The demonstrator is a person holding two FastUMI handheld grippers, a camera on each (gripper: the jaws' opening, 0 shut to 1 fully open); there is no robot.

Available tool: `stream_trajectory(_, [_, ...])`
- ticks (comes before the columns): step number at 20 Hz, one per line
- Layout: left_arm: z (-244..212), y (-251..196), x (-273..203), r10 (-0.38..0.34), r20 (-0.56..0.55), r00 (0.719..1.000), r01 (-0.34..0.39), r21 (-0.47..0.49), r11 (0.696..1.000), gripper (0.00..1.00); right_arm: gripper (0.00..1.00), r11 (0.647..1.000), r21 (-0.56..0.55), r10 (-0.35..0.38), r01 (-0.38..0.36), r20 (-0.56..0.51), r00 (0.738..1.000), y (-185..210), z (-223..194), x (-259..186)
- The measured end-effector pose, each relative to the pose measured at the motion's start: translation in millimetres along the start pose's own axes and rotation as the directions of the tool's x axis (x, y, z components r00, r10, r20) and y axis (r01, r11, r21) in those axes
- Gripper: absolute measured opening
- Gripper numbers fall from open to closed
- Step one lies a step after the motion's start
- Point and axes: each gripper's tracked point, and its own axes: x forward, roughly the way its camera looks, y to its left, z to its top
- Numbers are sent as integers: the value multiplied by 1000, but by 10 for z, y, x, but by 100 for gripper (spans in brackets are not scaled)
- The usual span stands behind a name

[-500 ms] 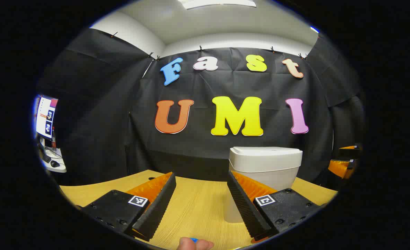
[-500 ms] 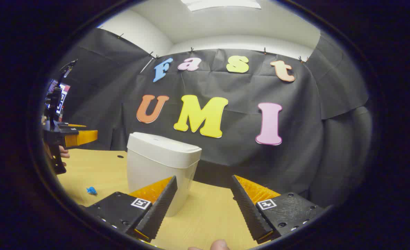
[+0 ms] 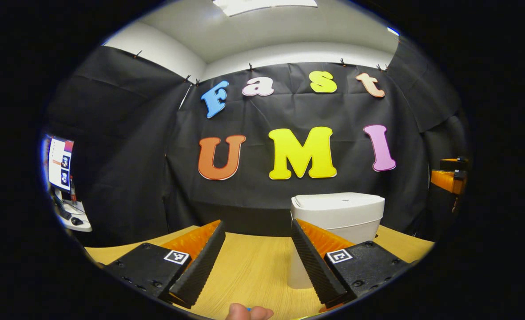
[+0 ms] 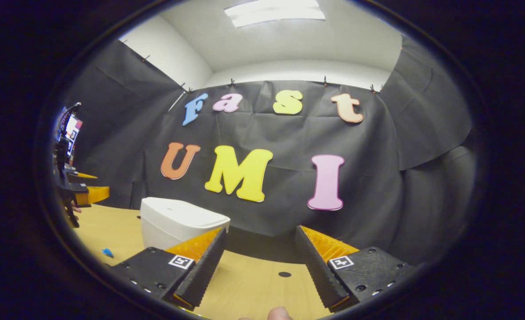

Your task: Press the lid of the desktop garbage bin to open it, pick up the crumpled paper on the desktop and throw it into the bin, then pick up the pop can on the desktop and drop it into the bin, and finally close the garbage bin lid.

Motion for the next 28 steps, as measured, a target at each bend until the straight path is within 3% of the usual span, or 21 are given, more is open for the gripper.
stream_trajectory(3, [52, -10, -81, 4, 16, 1000, -4, 6, 1000, 96, 95, 995, 85, 64, -58, -74, 995, 240, -231, 12])
stream_trajectory(8, [78, -11, -142, -62, -28, 998, 61, -34, 998, 95, 95, 988, 156, 49, -24, -156, 987, 404, -258, -126])
stream_trajectory(13, [672, 162, 92, -146, 38, 989, 148, -54, 987, 95, 95, 986, 151, -47, 75, -184, 982, 73, 129, -156])
stream_trajectory(14, [804, 207, 147, -152, 57, 987, 155, -59, 986, 100, 95, 985, 146, -69, 96, -180, 981, -29, 216, -163])
stream_trajectory(15, [916, 267, 188, -145, 69, 987, 149, -56, 987, 95, 95, 984, 130, -96, 120, -178, 979, -135, 305, -172])
stream_trajectory(17, [1120, 335, 203, -145, 105, 984, 148, -22, 989, 95, 95, 982, 79, -162, 174, -131, 978, -377, 531, -147])
stream_trajectory(20, [1176, 313, 116, -156, 104, 982, 155, 17, 988, 94, 94, 980, 36, -194, 196, -55, 979, -445, 805, -94])
stream_trajectory(22, [1064, 236, 20, -165, 74, 983, 166, -7, 986, 95, 94, 989, 81, -118, 125, -81, 990, -162, 744, -90])
stream_trajectory(25, [815, 83, -88, -171, 35, 985, 173, -48, 984, 96, 95, 974, 223, -2, 32, -136, 991, 305, 528, -83])
stream_trajectory(28, [544, 6, -124, -165, -9, 986, 165, -29, 986, 96, 95, 970, 243, 23, 18, -164, 986, 612, 307, 37])
